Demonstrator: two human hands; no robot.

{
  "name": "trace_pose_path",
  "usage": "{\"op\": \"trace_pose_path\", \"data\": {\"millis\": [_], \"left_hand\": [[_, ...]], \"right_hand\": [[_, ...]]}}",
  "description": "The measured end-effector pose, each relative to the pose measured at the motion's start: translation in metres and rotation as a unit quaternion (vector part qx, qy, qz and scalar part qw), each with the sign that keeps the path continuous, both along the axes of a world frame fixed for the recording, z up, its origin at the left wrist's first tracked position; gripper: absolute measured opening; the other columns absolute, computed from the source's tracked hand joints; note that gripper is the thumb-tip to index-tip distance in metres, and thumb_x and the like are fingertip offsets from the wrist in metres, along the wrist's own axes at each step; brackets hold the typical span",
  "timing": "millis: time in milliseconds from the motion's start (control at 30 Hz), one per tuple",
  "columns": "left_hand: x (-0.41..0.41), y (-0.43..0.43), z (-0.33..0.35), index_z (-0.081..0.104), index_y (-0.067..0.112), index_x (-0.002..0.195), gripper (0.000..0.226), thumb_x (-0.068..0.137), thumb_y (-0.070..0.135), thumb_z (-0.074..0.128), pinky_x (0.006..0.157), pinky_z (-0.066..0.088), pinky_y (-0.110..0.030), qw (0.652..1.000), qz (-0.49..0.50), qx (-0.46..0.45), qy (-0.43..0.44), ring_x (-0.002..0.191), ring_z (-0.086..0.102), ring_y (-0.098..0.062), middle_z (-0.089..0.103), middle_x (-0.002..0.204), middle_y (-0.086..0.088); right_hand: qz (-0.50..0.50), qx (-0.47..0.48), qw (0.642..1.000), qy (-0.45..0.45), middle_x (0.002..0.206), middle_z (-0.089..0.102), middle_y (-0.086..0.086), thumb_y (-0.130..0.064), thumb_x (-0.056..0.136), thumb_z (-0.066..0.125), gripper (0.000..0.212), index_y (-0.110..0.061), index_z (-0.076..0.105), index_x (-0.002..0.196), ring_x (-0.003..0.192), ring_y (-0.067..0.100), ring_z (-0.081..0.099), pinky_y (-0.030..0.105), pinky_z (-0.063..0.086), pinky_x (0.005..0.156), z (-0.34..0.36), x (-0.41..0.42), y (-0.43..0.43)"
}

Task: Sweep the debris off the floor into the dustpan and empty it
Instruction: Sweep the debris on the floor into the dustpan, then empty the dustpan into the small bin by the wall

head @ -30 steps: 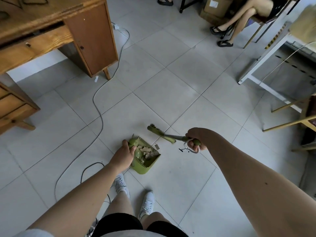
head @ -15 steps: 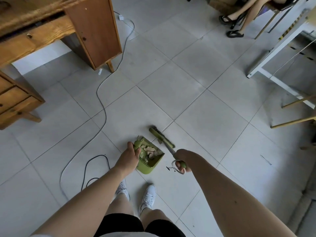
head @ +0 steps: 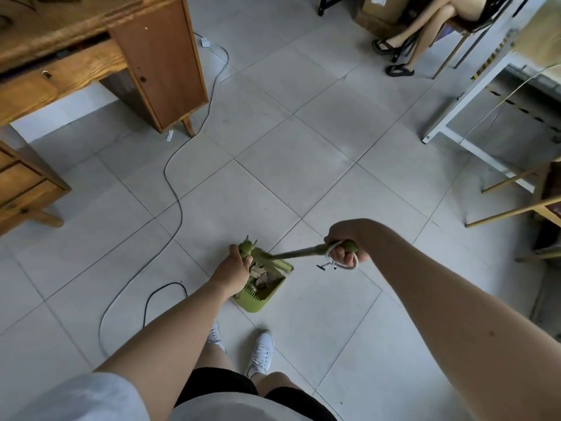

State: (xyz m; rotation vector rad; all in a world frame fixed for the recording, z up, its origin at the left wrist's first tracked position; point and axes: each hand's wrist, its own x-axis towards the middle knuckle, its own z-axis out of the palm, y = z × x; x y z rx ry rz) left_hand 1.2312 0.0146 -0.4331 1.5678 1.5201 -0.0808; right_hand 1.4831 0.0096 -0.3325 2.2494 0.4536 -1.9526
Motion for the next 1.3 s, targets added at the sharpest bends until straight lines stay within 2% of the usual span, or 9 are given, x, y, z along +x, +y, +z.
{"op": "trace_pose_path", "data": {"millis": [133,267,433,600,800,900,1000,1233,1300], "left_hand": [[-0.008,0.000,-0.007,0.031,0.004,0.110,0.023,0.102,0.026,0.034,0.060,0.041,-0.035,1.000,-0.002,0.015,0.015,0.074,0.056,-0.029,0.061,0.098,-0.021],[-0.021,0.005,-0.010,0.036,0.001,0.111,0.027,0.101,0.026,0.036,0.067,0.044,-0.037,0.996,-0.003,0.067,0.064,0.094,0.063,-0.037,0.062,0.106,-0.021],[-0.047,0.021,0.006,0.040,0.004,0.105,0.032,0.100,0.035,0.037,0.052,0.037,-0.031,0.989,0.028,0.131,0.061,0.066,0.053,-0.024,0.064,0.089,-0.015],[-0.076,0.040,0.028,0.043,0.008,0.106,0.035,0.098,0.042,0.041,0.047,0.033,-0.027,0.987,0.108,0.121,0.012,0.066,0.053,-0.019,0.055,0.079,-0.002],[-0.127,0.067,0.051,0.048,0.011,0.103,0.036,0.094,0.046,0.049,0.048,0.037,-0.025,0.982,0.129,0.135,-0.015,0.065,0.057,-0.014,0.057,0.076,0.002],[-0.170,0.079,0.066,0.050,0.016,0.098,0.041,0.088,0.056,0.054,0.052,0.038,-0.026,0.977,0.147,0.154,-0.009,0.069,0.057,-0.013,0.058,0.078,0.003],[-0.217,0.087,0.082,0.051,0.023,0.089,0.039,0.081,0.061,0.058,0.056,0.038,-0.029,0.969,0.171,0.180,0.014,0.071,0.057,-0.013,0.057,0.076,0.008],[-0.326,0.092,0.118,0.051,0.024,0.079,0.044,0.076,0.068,0.056,0.050,0.036,-0.028,0.940,0.252,0.210,0.096,0.064,0.056,-0.011,0.059,0.070,0.007],[-0.350,0.088,0.125,0.051,0.023,0.078,0.048,0.077,0.071,0.052,0.050,0.039,-0.028,0.930,0.275,0.214,0.117,0.063,0.058,-0.012,0.060,0.069,0.006]], "right_hand": [[-0.012,0.016,1.000,-0.005,0.037,0.038,0.002,-0.017,0.101,0.026,0.041,-0.012,0.039,0.063,0.027,0.012,0.035,0.012,0.023,0.031,0.029,0.010,0.010],[-0.071,0.035,0.997,-0.010,0.039,0.038,0.001,-0.019,0.101,0.030,0.035,-0.012,0.040,0.068,0.026,0.011,0.036,0.013,0.024,0.031,0.038,0.015,0.010],[-0.095,0.059,0.993,-0.026,0.037,0.039,0.003,-0.016,0.099,0.029,0.029,-0.014,0.039,0.072,0.024,0.014,0.037,0.013,0.026,0.031,0.029,-0.003,0.022],[-0.082,0.079,0.993,-0.017,0.036,0.041,0.003,-0.016,0.100,0.031,0.024,-0.013,0.039,0.077,0.024,0.013,0.041,0.012,0.030,0.031,0.029,-0.050,0.059],[-0.054,0.082,0.994,0.051,0.037,0.041,0.004,-0.013,0.098,0.043,0.023,-0.010,0.043,0.075,0.025,0.013,0.041,0.013,0.030,0.031,0.041,-0.131,0.108],[-0.059,0.073,0.991,0.096,0.036,0.040,0.003,-0.011,0.099,0.031,0.034,-0.014,0.038,0.066,0.025,0.013,0.036,0.011,0.028,0.033,0.052,-0.184,0.136],[-0.047,0.075,0.987,0.135,0.038,0.040,0.002,-0.010,0.098,0.018,0.036,-0.017,0.033,0.066,0.026,0.013,0.036,0.010,0.026,0.036,0.063,-0.241,0.161],[0.073,0.123,0.981,0.133,0.052,0.054,0.011,0.003,0.082,0.027,0.020,-0.007,0.042,0.072,0.028,0.015,0.045,0.013,0.033,0.029,0.099,-0.372,0.201],[0.071,0.116,0.979,0.153,0.053,0.047,0.008,-0.006,0.095,0.023,0.031,-0.008,0.042,0.071,0.025,0.016,0.045,0.011,0.032,0.028,0.099,-0.399,0.215]]}}
